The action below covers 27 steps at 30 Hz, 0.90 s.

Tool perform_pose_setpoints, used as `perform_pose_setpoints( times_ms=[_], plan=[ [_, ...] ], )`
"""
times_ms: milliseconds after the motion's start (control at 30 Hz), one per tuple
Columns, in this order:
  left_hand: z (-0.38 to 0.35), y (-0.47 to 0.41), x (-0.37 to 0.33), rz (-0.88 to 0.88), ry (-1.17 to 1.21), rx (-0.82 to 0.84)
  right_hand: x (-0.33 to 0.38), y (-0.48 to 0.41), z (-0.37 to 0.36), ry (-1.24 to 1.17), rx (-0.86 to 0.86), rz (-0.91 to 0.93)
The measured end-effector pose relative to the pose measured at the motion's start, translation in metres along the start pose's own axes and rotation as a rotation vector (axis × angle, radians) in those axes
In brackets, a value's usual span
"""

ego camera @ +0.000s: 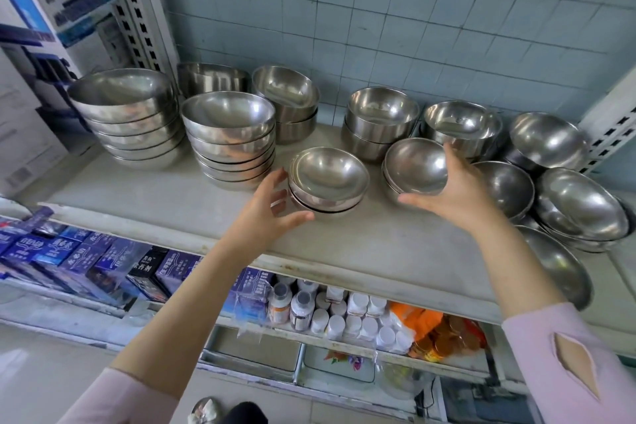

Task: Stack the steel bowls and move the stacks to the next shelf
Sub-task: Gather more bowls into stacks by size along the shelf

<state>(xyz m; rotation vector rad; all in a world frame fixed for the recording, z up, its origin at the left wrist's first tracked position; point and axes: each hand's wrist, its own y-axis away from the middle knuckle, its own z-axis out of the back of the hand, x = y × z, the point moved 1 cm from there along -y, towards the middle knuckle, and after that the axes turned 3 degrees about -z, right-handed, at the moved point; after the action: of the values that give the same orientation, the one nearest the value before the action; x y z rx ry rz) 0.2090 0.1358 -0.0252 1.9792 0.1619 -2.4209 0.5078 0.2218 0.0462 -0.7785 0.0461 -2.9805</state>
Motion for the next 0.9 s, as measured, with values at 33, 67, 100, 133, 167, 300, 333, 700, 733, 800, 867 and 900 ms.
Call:
perform_pose_setpoints(
  times_ms=[33,67,100,133,167,300,333,700,733,800,867,900],
  plan=[
    [-0.001,-0.001,0.001,-0.013,-0.02,0.01,0.001,0.001,0.001,-0.022,-0.014,-0.001],
    [-0.001,-0.002,0.001,-0.026,-0.036,0.014,0.002,0.002,0.002,-0.049,-0.031,-0.004],
    [-0.002,-0.002,0.002,-0.037,-0.046,0.012,0.002,0.004,0.003,-0.081,-0.05,-0.008],
    [-0.002,-0.003,0.001,-0.042,-0.053,0.003,0.004,0.006,0.006,-0.113,-0.073,-0.011],
    [-0.002,-0.003,0.001,-0.044,-0.054,-0.007,0.006,0.008,0.009,-0.148,-0.099,-0.008],
    [-0.003,-0.003,-0.001,-0.035,-0.069,-0.042,0.035,0.018,0.024,-0.283,-0.136,0.072],
    [-0.003,-0.003,-0.002,-0.033,-0.074,-0.051,0.049,0.021,0.024,-0.33,-0.094,0.098],
    [-0.004,-0.004,0.003,-0.03,-0.105,-0.093,0.099,0.023,-0.036,-0.26,0.157,0.208],
    [-0.004,-0.004,0.003,-0.023,-0.104,-0.094,0.099,0.022,-0.037,-0.256,0.161,0.21],
    [-0.004,-0.003,0.002,-0.012,-0.108,-0.094,0.099,0.02,-0.037,-0.249,0.183,0.21],
    [-0.004,-0.002,0.002,-0.005,-0.112,-0.097,0.098,0.02,-0.035,-0.245,0.232,0.219],
    [-0.004,-0.002,0.001,-0.002,-0.115,-0.097,0.097,0.02,-0.033,-0.243,0.255,0.226]
  ],
)
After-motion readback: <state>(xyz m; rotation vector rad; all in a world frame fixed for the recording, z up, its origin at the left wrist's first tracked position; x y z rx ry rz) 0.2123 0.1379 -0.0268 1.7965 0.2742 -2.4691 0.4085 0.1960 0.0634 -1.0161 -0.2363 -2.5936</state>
